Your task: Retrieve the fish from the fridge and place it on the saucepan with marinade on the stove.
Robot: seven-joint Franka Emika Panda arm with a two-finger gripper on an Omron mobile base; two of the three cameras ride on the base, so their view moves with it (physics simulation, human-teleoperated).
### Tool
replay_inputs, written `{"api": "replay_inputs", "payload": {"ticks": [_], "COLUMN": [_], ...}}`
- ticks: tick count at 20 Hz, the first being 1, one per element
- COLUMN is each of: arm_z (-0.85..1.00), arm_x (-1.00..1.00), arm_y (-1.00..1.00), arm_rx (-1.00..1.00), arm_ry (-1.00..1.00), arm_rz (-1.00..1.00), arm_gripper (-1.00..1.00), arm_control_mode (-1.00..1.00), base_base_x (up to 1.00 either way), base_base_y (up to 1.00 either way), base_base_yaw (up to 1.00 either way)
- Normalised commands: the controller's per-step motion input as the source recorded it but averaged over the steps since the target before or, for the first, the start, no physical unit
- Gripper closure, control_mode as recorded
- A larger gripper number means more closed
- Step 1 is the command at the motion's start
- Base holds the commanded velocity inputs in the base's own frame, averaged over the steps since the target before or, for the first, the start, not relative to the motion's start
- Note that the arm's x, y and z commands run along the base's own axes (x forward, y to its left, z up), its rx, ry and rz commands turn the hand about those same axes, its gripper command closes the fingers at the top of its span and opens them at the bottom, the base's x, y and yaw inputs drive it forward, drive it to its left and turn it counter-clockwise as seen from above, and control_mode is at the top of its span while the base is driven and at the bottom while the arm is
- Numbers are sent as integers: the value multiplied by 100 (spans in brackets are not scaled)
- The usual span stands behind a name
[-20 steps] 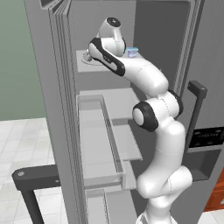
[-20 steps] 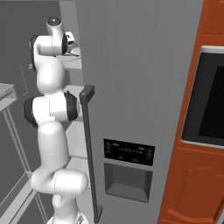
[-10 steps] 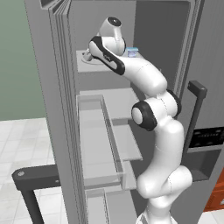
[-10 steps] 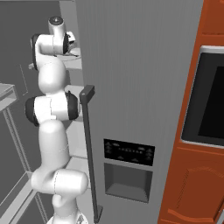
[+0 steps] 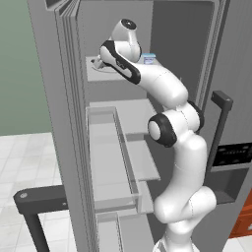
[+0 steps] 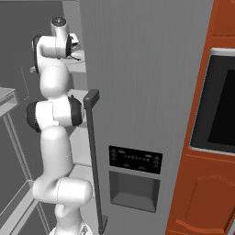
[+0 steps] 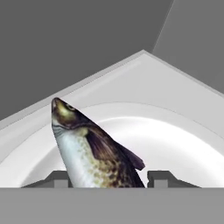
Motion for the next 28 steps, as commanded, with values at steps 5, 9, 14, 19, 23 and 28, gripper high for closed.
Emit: {"api": "replay_inputs", "payload": {"ticks": [5,9,14,19,23,28], "arm_z": [0,2,0,0,-4,14], "arm_x": [-2,-33,-56,-82,-91,-99], "arm_y": [0,0,-2,-7,-21,-40], "arm_rx": [0,0,0,0,0,7], "arm_ry": [0,-13,-23,-29,-35,-27], "arm_rz": [0,0,0,0,0,0], "arm_gripper": [100,100,100,100,100,100], "arm_control_mode": [-100,-100,-100,-100,-100,-100], "base_base_x": [0,0,0,0,0,0], "base_base_y": [0,0,0,0,0,0], "base_base_yaw": [0,0,0,0,0,0]}}
